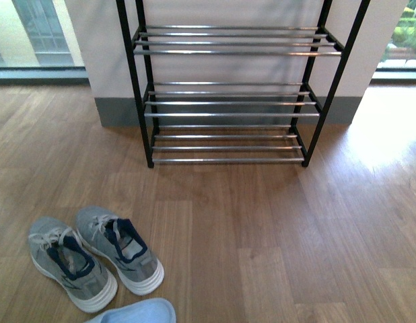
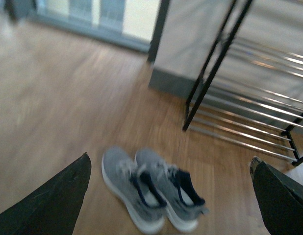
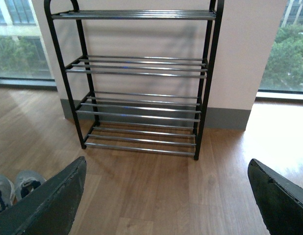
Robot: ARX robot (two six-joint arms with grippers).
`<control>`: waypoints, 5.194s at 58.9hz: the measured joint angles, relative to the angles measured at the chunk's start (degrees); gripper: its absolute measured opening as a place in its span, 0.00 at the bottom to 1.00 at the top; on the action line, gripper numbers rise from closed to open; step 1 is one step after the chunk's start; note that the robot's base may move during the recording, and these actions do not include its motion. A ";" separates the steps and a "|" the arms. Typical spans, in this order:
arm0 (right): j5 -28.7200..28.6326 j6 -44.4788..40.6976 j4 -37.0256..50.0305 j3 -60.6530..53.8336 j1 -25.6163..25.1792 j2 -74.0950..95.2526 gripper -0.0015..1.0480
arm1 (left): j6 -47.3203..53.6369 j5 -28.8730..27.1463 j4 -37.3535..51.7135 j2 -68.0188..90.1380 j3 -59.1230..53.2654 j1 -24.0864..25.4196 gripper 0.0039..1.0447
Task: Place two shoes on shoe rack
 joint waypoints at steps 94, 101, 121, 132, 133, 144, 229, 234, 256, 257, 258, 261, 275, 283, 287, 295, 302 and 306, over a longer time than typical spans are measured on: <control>0.00 0.00 0.00 0.00 0.02 0.00 0.91 | -33.70 0.77 39.50 106.73 24.98 2.89 0.91; 0.00 0.00 0.00 0.00 0.02 0.00 0.91 | -32.63 1.66 40.70 113.26 28.83 2.80 0.91; -0.02 0.00 0.00 0.00 0.02 0.00 0.91 | -23.32 1.92 43.76 134.07 45.07 7.43 0.91; 0.00 0.00 0.00 0.00 0.02 0.00 0.91 | -14.36 0.57 56.37 134.33 42.69 8.46 0.91; 0.00 0.00 0.00 0.00 0.02 0.00 0.91 | -14.21 0.50 57.40 134.33 42.32 8.33 0.91; -0.02 0.00 0.00 0.00 0.02 0.00 0.91 | -13.64 -1.31 67.25 133.33 39.52 7.63 0.91; -0.02 0.00 0.00 0.00 0.02 0.00 0.91 | -27.39 7.76 39.89 146.09 61.86 5.88 0.91; 0.00 0.00 0.00 0.00 0.02 0.00 0.91 | -28.22 6.84 38.01 145.92 61.55 5.86 0.91; -0.02 0.00 0.00 0.00 0.02 0.00 0.91 | -28.50 4.87 38.64 142.57 57.44 4.66 0.91; -0.02 0.00 0.00 0.00 0.02 0.00 0.91 | -28.50 4.87 38.60 142.73 57.46 4.72 0.91; -0.02 0.00 0.00 0.00 0.02 0.00 0.91 | -28.48 4.85 38.34 143.01 57.64 4.83 0.91; 0.00 0.00 0.00 0.00 0.02 0.00 0.91 | -28.48 4.81 37.81 143.77 58.01 5.05 0.91; 0.00 0.00 0.00 0.00 0.02 0.00 0.91 | -28.13 3.80 36.44 147.27 60.54 5.46 0.91; 0.00 0.00 0.00 0.00 0.02 0.00 0.91 | -26.36 5.88 36.48 150.44 64.43 5.53 0.91; 0.00 0.00 0.00 0.00 0.02 0.00 0.91 | -25.62 7.06 36.46 151.67 66.07 5.53 0.91; 0.00 0.00 0.00 0.00 0.02 0.00 0.91 | -25.33 6.56 35.78 153.61 68.46 5.68 0.91; -0.02 0.00 0.00 0.00 0.02 0.00 0.91 | -24.79 6.16 35.74 154.16 68.67 5.68 0.91; -0.02 0.00 0.00 0.00 0.02 0.00 0.91 | -24.74 5.81 35.74 154.24 68.65 5.70 0.91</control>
